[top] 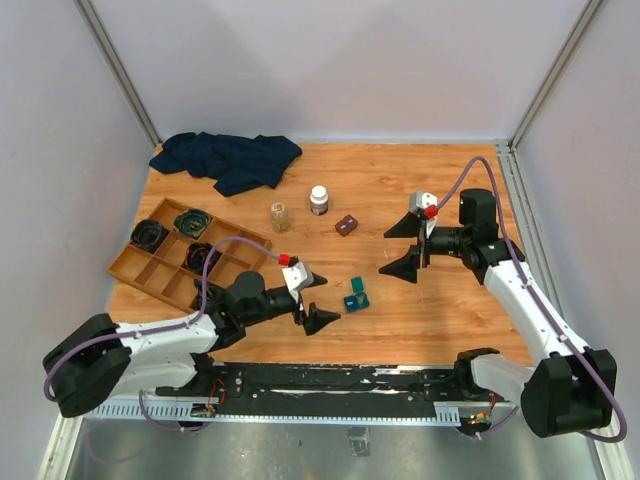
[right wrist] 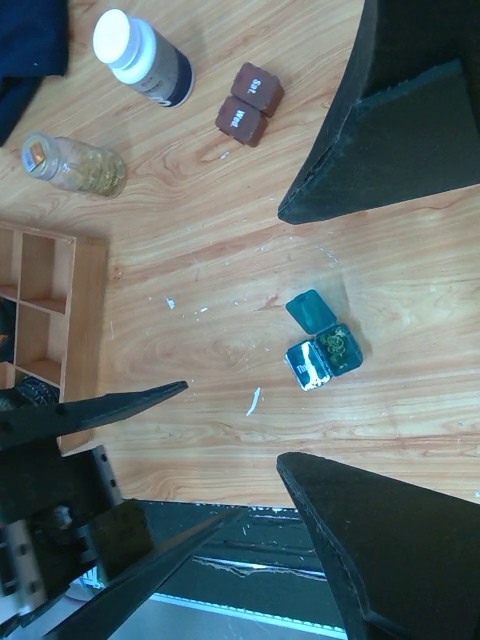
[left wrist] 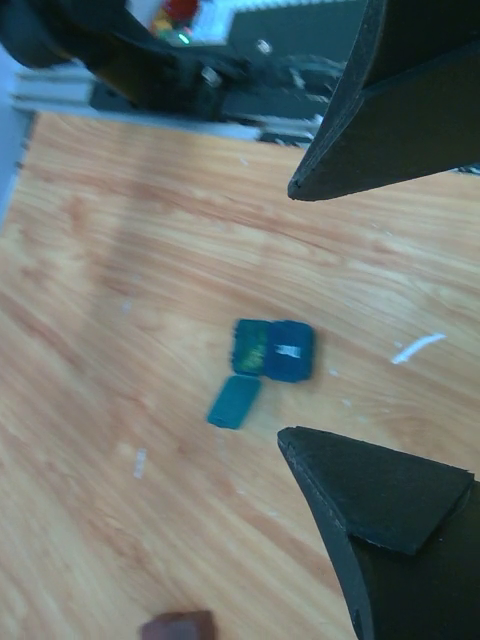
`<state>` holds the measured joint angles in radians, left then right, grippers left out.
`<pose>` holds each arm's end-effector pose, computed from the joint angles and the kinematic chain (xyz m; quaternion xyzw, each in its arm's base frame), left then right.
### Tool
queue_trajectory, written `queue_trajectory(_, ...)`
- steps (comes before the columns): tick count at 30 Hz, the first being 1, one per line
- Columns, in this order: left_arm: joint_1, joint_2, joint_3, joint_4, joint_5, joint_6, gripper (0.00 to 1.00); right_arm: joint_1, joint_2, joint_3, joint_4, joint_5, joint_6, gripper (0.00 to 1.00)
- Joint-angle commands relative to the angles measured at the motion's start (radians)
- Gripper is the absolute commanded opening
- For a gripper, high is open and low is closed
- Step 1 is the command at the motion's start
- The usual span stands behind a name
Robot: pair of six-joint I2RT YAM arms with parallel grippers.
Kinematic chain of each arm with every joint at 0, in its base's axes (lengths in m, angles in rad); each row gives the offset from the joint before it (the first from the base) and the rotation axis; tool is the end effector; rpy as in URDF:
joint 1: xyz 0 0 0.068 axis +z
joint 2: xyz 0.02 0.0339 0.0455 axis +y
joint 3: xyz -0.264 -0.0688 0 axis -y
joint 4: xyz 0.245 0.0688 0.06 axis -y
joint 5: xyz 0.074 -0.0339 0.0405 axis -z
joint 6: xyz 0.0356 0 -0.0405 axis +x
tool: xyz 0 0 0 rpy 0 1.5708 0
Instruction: Sort the pills into containers
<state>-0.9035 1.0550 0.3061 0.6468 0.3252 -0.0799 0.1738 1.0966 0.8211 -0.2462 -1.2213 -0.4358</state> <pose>0.1255 -0.1777 0.2093 0.3926 0.6278 -0.4181 0.5262 0.2171 0.0721 0.2965 -0.4867 0.5903 0.4385 0.4716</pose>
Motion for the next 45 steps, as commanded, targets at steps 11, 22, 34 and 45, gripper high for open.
queue_trajectory(11,-0.011,0.418,-0.114,0.618,0.006,0.254,0.98,-0.018,0.080,0.015,-0.003,0.055,0.019,0.99)
queue_trajectory(22,-0.062,0.690,-0.027,0.708,-0.110,0.261,0.88,-0.006,0.128,0.042,-0.033,0.102,0.031,0.99)
queue_trajectory(34,-0.082,0.794,-0.003,0.749,-0.154,0.236,0.75,-0.002,0.125,0.044,-0.034,0.111,0.038,0.99)
queue_trajectory(45,-0.093,0.851,0.039,0.757,-0.174,0.214,0.65,0.003,0.129,0.044,-0.034,0.121,0.043,0.99)
